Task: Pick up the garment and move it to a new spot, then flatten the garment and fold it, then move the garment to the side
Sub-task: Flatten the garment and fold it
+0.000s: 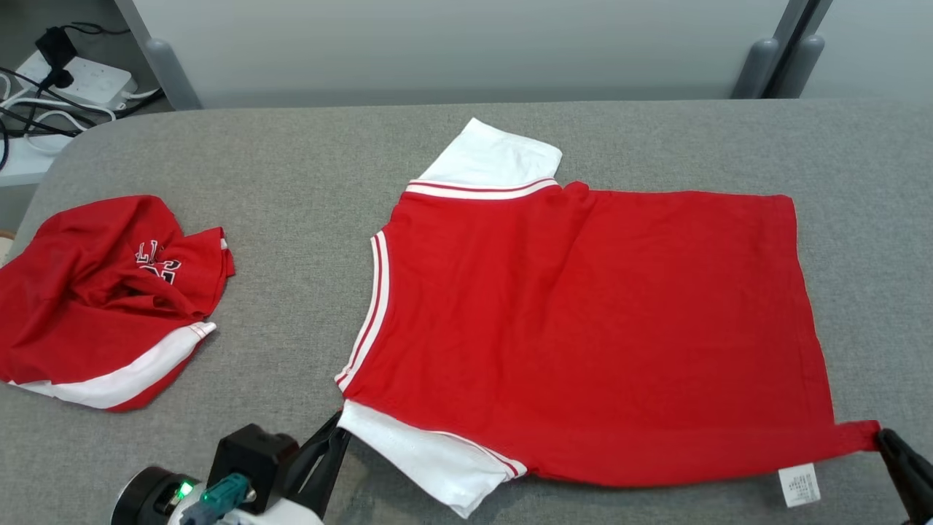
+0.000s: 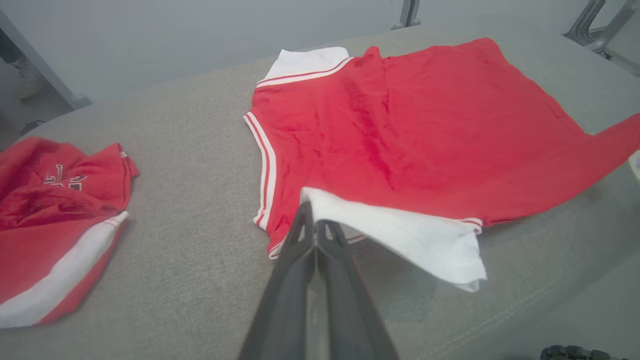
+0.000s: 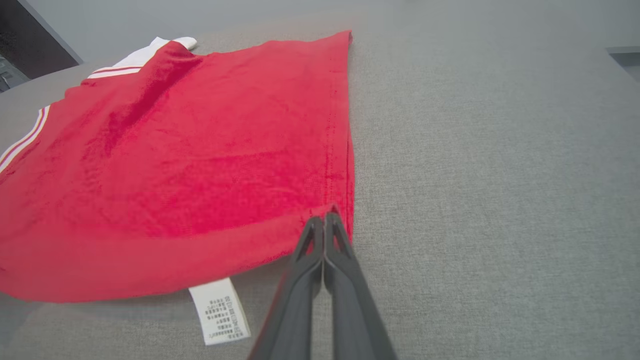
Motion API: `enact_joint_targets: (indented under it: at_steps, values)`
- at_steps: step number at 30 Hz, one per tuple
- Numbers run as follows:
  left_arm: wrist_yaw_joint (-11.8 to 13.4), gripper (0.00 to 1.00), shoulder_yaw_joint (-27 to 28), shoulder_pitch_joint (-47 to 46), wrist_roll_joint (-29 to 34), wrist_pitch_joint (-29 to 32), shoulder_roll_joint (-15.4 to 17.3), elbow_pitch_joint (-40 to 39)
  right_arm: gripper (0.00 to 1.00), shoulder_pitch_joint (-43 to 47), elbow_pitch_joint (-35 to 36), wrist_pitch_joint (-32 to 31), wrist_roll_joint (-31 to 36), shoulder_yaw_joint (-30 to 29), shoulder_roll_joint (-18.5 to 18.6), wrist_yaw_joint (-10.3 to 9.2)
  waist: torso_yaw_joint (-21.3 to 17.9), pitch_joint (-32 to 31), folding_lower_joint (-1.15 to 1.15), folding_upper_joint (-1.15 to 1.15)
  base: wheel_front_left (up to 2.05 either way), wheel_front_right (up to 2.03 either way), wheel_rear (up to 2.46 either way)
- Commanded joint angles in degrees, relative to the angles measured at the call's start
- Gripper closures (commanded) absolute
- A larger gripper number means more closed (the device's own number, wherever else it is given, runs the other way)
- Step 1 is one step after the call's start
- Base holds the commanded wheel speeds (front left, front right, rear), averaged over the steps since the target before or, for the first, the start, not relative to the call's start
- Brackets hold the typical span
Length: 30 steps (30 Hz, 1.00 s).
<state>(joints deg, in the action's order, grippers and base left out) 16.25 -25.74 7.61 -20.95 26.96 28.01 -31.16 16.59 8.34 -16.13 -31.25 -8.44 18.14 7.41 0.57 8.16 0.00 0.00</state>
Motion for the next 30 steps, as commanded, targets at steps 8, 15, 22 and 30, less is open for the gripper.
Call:
enact_joint_targets:
  at_steps: [8,15,22,30]
  values:
    - [-3.65,1.0,1.41,-12.7,-1.54,-6.34,-4.03,10.7,1.0,-14.44,-11.45,4.94,0.36,4.73,3.16,0.08,-1.19,2.72,0.0,0.0,0.0,0.0,0.0]
    - [-5.78,1.0,1.93,-19.58,-2.09,-11.75,-6.94,19.83,1.0,-21.89,-19.81,9.24,-1.89,8.74,3.96,0.08,-1.41,4.4,0.0,0.0,0.0,0.0,0.0]
    - [-7.38,1.0,2.16,-27.33,-1.11,-17.82,-9.51,29.02,1.0,-28.33,-26.3,12.97,-5.37,12.63,4.97,0.08,-1.8,6.66,0.0,0.0,0.0,0.0,0.0]
    - [-8.54,1.0,1.01,-34.07,1.16,-23.19,-11.4,38.12,1.0,-34.41,-31.61,15.09,-8.19,17.3,5.94,0.08,-2.74,9.03,0.0,0.0,0.0,0.0,0.0]
